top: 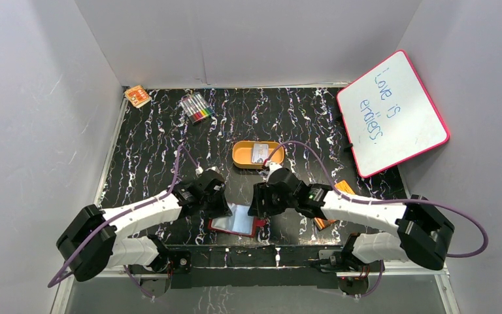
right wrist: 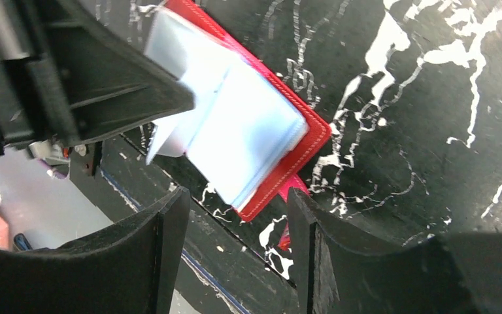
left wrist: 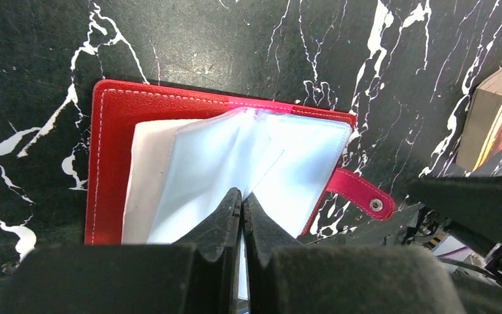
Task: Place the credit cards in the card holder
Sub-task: Open the card holder at the center of the board.
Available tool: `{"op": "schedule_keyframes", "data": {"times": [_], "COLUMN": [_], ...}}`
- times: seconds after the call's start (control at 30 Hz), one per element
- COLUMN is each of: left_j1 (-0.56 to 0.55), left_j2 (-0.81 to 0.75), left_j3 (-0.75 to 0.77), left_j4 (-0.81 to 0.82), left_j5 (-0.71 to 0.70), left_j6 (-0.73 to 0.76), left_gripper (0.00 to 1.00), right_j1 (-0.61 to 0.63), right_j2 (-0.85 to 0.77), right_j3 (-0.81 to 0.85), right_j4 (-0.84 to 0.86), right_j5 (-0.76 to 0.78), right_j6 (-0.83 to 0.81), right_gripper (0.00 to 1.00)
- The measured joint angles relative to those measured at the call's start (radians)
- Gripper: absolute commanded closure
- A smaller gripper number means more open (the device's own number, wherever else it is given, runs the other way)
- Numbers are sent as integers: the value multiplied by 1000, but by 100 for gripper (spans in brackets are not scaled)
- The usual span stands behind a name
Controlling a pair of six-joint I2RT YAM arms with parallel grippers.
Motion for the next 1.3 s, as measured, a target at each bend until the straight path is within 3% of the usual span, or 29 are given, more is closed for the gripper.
{"op": "schedule_keyframes", "data": {"times": [0.2,0.57,1.0,1.3], "left_j1": [0,0,0,0], "left_j2": [18,67,46,-13], "left_j3": [30,46,46,46], "left_j4": [-7,0,-13,-48], "left_j5": [0,-7,-57,-113], "left_j6": [-43,-115,-140,-164], "left_gripper": [100,100,100,100], "right_j1": [114,282,309,339], "right_j2": [-11,152,261,182], "right_j3": [0,2,32,-26], "right_j4": [46,249,285,338], "right_j5": [85,285,391,387], "right_j6": [-94,-174,-171,-199], "right_gripper": [36,32,32,42]}}
